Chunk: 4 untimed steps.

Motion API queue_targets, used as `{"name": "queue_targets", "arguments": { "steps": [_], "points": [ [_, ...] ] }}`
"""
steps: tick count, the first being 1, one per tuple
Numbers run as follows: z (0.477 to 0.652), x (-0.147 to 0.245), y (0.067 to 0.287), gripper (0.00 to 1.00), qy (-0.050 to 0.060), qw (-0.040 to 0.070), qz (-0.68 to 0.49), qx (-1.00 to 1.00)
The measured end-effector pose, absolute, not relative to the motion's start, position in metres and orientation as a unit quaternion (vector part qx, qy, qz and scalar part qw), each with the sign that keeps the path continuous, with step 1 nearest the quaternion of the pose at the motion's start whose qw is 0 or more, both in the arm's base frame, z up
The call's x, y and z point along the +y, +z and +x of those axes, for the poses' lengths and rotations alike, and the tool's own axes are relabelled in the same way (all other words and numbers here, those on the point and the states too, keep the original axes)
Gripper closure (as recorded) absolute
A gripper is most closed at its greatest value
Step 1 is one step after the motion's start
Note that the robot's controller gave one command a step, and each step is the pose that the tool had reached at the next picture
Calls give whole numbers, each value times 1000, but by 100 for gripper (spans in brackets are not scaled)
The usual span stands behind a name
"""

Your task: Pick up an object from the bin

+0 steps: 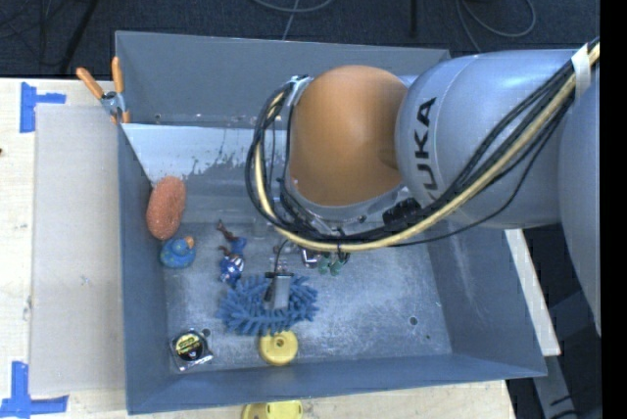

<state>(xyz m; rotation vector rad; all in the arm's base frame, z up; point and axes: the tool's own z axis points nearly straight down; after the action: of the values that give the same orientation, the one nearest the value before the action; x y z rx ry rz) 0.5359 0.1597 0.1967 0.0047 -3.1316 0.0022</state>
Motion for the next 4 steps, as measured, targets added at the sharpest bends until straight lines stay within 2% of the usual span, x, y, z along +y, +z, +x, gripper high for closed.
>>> {"name": "queue_targets", "arguments": {
  "steps": [1,2,3,4],
  "points": [
    [538,159,201,0,0,1,0,-1000],
    [526,154,183,0,-1,-4,-29,-1000],
    [516,160,122,0,0,-1,-98,-995],
    [527,163,73,100,1,2,-185,-983]
  ]
}}
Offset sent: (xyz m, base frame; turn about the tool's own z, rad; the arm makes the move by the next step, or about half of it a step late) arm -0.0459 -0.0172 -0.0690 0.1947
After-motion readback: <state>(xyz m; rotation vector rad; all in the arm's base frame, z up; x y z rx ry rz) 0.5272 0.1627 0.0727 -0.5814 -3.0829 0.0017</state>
